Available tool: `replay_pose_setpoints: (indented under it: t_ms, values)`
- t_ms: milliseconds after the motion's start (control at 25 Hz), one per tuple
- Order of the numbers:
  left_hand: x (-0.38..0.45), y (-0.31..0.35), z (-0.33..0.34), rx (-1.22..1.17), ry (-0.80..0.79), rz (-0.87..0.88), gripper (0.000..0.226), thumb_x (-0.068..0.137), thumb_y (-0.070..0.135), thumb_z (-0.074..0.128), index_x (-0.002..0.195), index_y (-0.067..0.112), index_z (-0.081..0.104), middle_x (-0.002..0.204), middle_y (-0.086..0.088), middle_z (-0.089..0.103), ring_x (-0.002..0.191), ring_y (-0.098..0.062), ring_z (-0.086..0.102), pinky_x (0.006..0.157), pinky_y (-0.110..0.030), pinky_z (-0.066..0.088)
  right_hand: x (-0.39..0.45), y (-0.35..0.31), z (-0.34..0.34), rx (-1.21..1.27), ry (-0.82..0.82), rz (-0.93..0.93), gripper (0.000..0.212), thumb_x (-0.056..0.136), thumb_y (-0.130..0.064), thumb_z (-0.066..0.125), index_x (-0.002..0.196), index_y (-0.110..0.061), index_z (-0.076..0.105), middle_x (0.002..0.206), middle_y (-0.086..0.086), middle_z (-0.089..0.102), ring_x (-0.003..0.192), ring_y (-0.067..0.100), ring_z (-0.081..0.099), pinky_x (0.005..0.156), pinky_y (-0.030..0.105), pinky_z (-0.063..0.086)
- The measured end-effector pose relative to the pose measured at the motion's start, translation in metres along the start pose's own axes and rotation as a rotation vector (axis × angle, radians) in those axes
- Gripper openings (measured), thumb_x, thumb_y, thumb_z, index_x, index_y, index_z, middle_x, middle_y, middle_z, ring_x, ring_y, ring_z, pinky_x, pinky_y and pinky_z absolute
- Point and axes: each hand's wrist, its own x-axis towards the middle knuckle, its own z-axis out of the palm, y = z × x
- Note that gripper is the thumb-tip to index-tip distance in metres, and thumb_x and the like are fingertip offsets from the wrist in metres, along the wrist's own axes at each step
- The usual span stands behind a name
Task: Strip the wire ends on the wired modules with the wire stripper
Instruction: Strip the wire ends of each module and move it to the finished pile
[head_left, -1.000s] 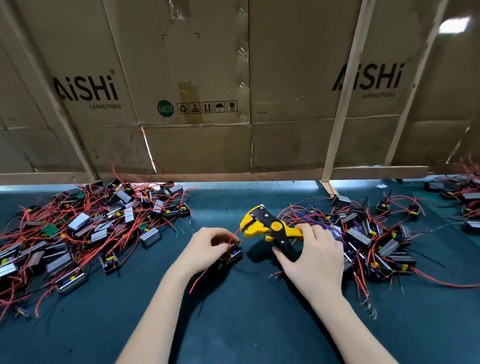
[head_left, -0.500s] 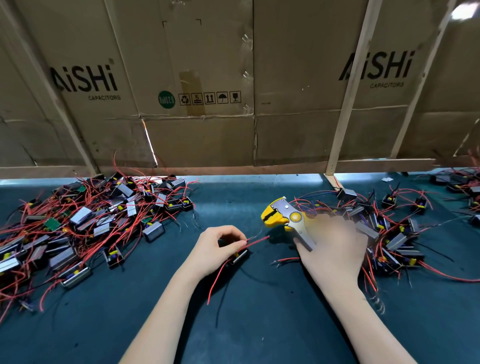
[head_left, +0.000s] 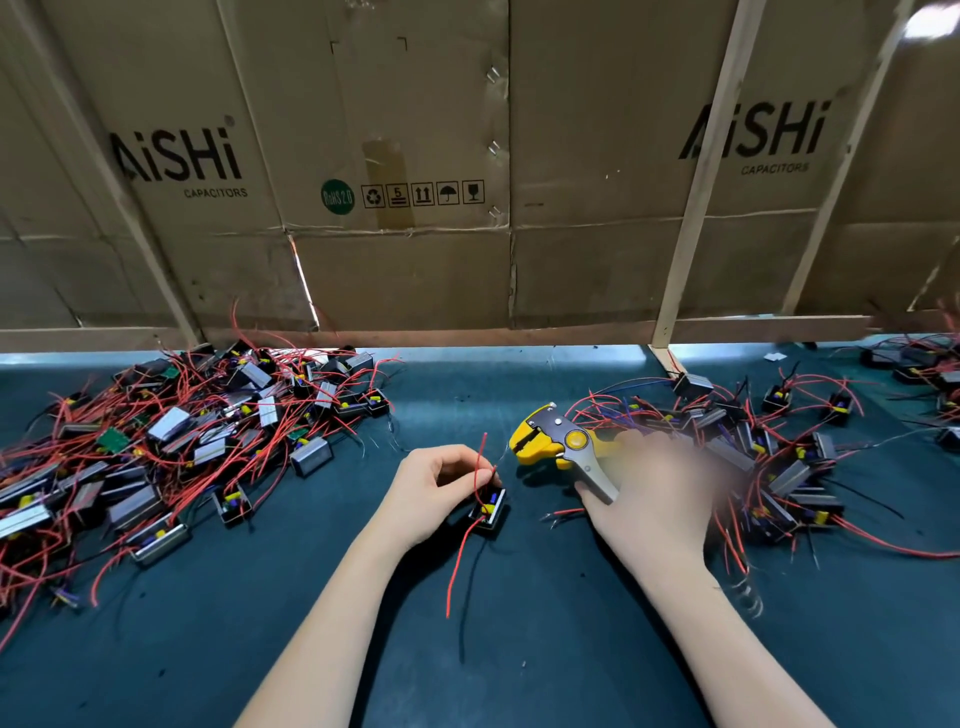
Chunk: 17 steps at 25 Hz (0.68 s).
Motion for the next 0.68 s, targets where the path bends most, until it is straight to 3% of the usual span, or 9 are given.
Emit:
replay_pose_setpoints:
  t_ms: [200,520,680]
  values:
    - [0.0011,0.0010,0.0040,0.068,0.005,-0.005,0.011,0.094,0.009,0.063,0.085,0.012,0.069,0.084,-0.003,0.075,0.080,-0.011,0.068,0.080,-0.024,0.053,-0.0016,-0.0036,-0.0003,0.020,-0.031,-0.053,0.056,0.057,-0.048,0.087,0.092,-0.012,0.064,0.084,0.006,0.059,0.083,0.032,0.058,0.069,0.039,0.036]
    - [0.0041,-0.0021,0.0063,0.104,0.063,-0.078,0.016,0.094,0.014,0.063,0.079,0.018,0.069,0.085,-0.010,0.073,0.075,-0.014,0.062,0.081,-0.040,0.052,-0.0011,-0.0085,-0.0056,0.046,-0.021,-0.117,0.056,0.055,-0.050,0.087,0.089,-0.011,0.063,0.080,0.005,0.058,0.078,0.032,0.057,0.067,0.040,0.038]
    - [0.0051,-0.0029,0.0078,0.127,0.077,-0.087,0.013,0.093,0.012,0.064,0.083,0.009,0.071,0.084,-0.012,0.074,0.073,-0.014,0.061,0.080,-0.040,0.052,-0.0002,-0.0091,-0.0071,0.029,-0.005,-0.137,0.054,0.054,-0.047,0.088,0.083,-0.011,0.059,0.076,0.004,0.057,0.074,0.031,0.056,0.064,0.039,0.038]
